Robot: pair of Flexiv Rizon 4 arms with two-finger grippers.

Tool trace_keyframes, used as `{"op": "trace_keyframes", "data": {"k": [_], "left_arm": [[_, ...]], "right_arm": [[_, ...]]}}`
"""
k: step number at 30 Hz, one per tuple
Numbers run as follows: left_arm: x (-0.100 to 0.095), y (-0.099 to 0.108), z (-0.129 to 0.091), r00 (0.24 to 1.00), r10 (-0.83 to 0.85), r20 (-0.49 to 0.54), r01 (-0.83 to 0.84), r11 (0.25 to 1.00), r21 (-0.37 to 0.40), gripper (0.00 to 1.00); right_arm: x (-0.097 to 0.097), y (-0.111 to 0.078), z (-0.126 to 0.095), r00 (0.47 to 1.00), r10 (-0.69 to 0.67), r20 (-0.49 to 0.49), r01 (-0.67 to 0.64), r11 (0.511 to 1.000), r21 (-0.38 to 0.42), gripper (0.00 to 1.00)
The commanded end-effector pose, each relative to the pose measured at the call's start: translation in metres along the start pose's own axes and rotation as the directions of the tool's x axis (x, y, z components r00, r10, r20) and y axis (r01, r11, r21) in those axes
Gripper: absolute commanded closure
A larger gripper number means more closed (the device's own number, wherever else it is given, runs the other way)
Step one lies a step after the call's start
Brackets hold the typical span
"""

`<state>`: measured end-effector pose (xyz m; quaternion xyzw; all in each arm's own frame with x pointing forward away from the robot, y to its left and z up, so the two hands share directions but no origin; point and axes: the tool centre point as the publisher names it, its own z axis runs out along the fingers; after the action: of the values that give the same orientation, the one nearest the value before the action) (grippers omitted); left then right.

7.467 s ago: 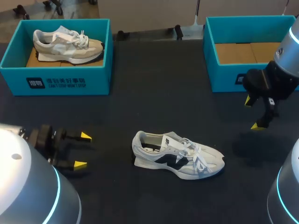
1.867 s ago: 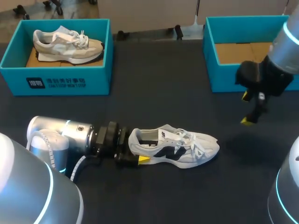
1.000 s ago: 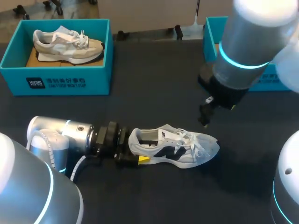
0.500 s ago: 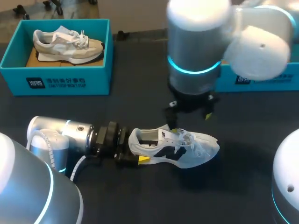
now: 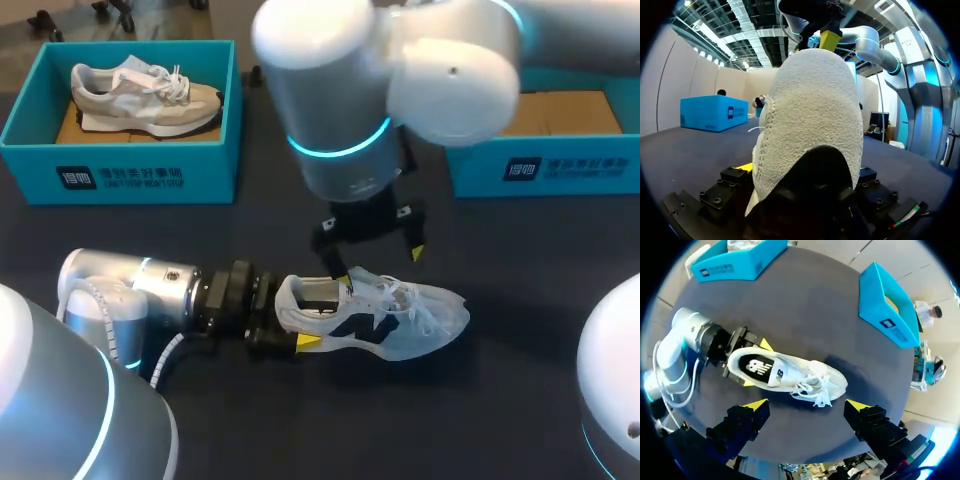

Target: Take the shoe out of the shoebox, open the shoe tongue, remove and reinsert the insole, then place the shoe into the shoebox

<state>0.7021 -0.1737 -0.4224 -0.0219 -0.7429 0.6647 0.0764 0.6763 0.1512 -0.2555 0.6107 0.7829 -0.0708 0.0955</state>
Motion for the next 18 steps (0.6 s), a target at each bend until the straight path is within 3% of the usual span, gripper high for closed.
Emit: {"op": "trace_keyframes", "data": {"k": [1, 18], "left_arm": [[0.000, 0.001, 0.000, 1.000, 0.001, 0.004, -0.001, 1.000, 0.001, 1.00], [0.000, 0.001, 0.000, 1.000, 0.001, 0.004, -0.001, 1.000, 0.001, 1.00]], "right_arm": [[0.014, 0.005, 0.010, 0.990, 0.036, 0.135, -0.041, 0.999, 0.034, 0.00], [0.044, 0.012, 0.028, 0.967, 0.134, 0.217, -0.145, 0.989, 0.039, 0.00]]}}
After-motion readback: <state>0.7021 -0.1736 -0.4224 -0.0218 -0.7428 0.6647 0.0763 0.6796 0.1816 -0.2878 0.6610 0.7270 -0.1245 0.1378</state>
